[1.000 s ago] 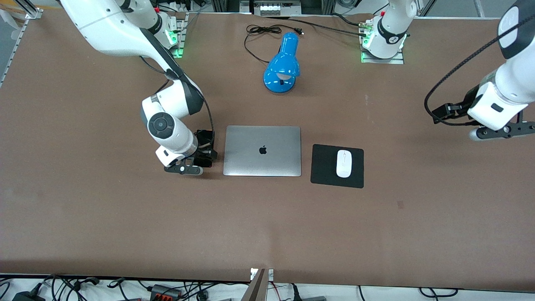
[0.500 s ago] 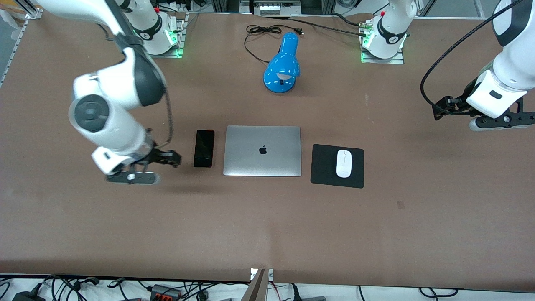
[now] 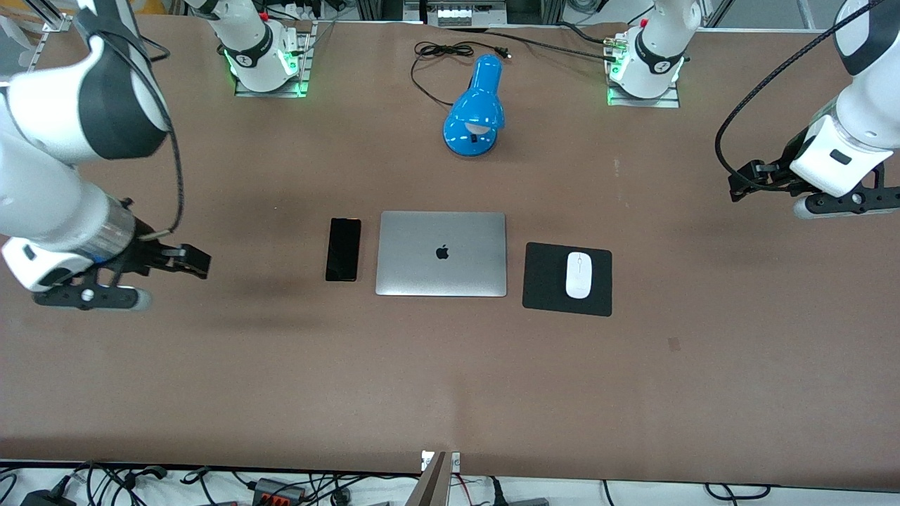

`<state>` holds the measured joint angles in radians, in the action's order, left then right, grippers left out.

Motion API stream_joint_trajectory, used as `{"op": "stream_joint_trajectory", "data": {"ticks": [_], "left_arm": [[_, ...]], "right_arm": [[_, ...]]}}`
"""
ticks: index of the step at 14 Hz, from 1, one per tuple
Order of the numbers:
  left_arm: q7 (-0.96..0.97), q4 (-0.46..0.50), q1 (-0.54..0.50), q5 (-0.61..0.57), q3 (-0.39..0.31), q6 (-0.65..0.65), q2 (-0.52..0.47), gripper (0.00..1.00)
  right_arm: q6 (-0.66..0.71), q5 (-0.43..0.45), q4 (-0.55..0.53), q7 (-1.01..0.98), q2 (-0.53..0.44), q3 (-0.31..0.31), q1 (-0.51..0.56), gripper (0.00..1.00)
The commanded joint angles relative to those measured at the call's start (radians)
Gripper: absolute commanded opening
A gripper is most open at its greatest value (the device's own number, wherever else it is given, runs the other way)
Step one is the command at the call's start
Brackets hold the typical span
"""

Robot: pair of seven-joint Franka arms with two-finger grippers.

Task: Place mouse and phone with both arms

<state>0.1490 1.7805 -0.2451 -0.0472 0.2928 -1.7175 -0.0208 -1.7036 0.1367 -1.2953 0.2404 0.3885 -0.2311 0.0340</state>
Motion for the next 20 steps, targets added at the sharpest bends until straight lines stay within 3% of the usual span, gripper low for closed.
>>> {"op": "stream_joint_trajectory", "data": {"ticks": [1,3,4,9,14,20], "left_arm": [[-0.029,0.010,-0.011,0.026,0.000,-0.002,-0.022,1.00],[-0.029,0.008,-0.011,0.026,0.000,-0.002,-0.021,1.00],[-0.029,0.008,-0.011,0.026,0.000,-0.002,-0.021,1.00],[-0.103,0.007,-0.019,0.027,-0.003,-0.005,-0.019,1.00],[-0.108,-0.019,-0.020,0.027,-0.003,-0.001,-0.001,1.00],[-0.108,-0.021,-0.020,0.027,-0.004,-0.001,0.001,1.00]], "right_arm": [[0.038,-0.096,-0.038,-0.131,-0.082,0.129,-0.017,1.00],[0.048,-0.152,-0.050,-0.261,-0.106,0.260,-0.054,1.00],[0.048,-0.152,-0.051,-0.280,-0.121,0.277,-0.055,1.00],[0.036,-0.143,-0.120,-0.280,-0.197,0.276,-0.048,1.00],[-0.091,-0.138,-0.456,-0.291,-0.410,0.277,-0.052,1.00],[-0.068,-0.114,-0.421,-0.313,-0.401,0.274,-0.051,1.00]]}}
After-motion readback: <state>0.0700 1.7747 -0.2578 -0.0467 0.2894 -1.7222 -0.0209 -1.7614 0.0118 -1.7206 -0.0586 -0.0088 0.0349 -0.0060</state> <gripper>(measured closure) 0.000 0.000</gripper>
